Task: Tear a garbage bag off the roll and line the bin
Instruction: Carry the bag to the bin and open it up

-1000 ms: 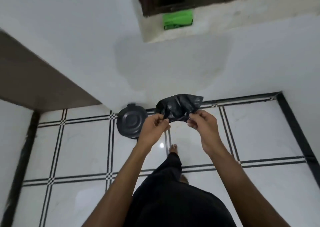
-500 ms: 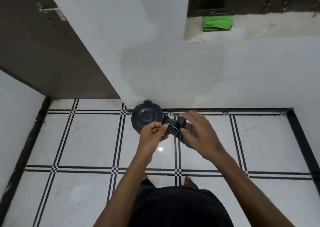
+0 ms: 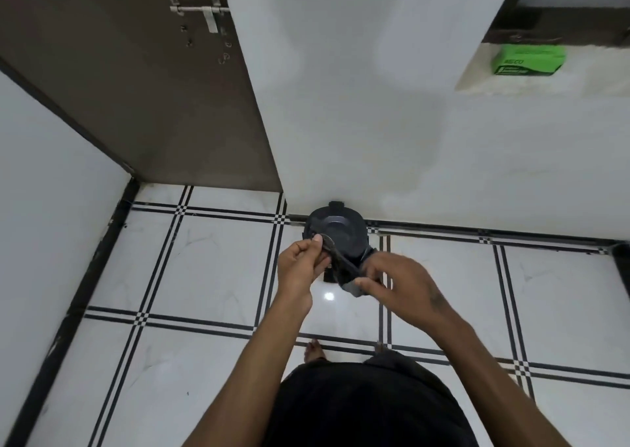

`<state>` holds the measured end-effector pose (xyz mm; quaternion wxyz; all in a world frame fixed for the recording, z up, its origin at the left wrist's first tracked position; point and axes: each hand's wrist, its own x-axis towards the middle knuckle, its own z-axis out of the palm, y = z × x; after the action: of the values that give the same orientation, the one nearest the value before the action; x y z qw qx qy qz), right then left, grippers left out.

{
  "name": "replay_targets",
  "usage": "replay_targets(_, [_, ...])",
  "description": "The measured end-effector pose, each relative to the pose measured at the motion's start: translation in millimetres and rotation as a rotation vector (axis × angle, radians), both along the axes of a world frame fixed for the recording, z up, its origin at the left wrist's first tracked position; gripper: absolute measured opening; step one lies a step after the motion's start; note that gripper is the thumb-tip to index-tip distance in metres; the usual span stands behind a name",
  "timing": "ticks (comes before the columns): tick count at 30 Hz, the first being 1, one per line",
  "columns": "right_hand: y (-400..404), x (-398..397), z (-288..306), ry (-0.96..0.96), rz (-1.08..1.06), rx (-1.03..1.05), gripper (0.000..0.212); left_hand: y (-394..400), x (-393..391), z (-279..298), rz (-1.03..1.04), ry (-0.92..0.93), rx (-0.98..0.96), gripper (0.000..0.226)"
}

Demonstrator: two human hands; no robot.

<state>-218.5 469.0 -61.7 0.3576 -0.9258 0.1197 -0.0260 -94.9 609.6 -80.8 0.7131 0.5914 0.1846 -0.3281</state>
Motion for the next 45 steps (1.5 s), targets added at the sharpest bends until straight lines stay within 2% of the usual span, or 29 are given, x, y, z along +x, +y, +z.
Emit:
replay_targets(4, [6.1,0.2,4.8,0.059,0.09,0.086,0.033,-14.5,6.1,4.5,0.133,0.06,-0.065,0.011])
replay_targets(7, [-1.8,-3.6,11.0,0.051,0.101,0.178,0.015,-20.4,12.3,10.6,0.222,0.054,-0.064,0.011])
replay_targets(10, [-11.5,-6.6,23.0,0.017,0.004,0.323,0.033,-21.5,15.3,9.3,0.303,0.031,-0.017,0.003])
replay_targets(13, [-18.3,-0.5,26.5,0.001,-0.054,0.426,0.033,-28.5,16.8,10.8,0.348,0.043,-0.041,0.009])
replay_targets(16, [-28.6,1.3,21.2,0.081,-0.008,0.46,0.029,-36.8,19.4,15.4,0.315,0.021,-0.069,0.003])
replay_targets(18, [-38.0,-3.2,15.8,0.225,0.118,0.426,0.043,-39.9,19.5,18.3,0.238,-0.012,-0.061,0.007])
replay_targets(20, [-45.2,-4.6,14.4,0.251,0.126,0.443,0.05,-41.9,17.7,20.3,0.134,-0.051,-0.049,0.008])
replay_targets(23, [-50.1,7.0,21.9,0.106,-0.123,0.629,0.033,-47.9,11.2,22.1,0.008,-0.115,-0.016,0.012])
replay_targets(26, [-50.1,22.2,26.7,0.085,-0.206,0.818,0.022,-56.1,2.5,24.7,-0.092,-0.162,0.001,0.015])
replay_targets(34, [-49.2,33.7,0.1,-0.003,-0.382,0.779,0.008,-62.2,-1.6,30.3,-0.218,-0.169,-0.09,0.016])
replay_targets(37, [-56.5,35.2,-7.7,-0.038,-0.485,0.824,0.007,-61.8,-0.4,31.6,-0.179,-0.172,-0.093,0.013])
replay_targets(41, [-78.5,31.4,-9.6,-0.145,-0.757,0.894,0.005,-54.3,9.9,27.7,-0.11,-0.139,-0.096,0.02])
replay_targets(45, [-89.5,29.1,-15.8,-0.219,-0.831,0.79,0.012,-56.0,11.0,25.0,-0.023,-0.007,-0.152,0.028])
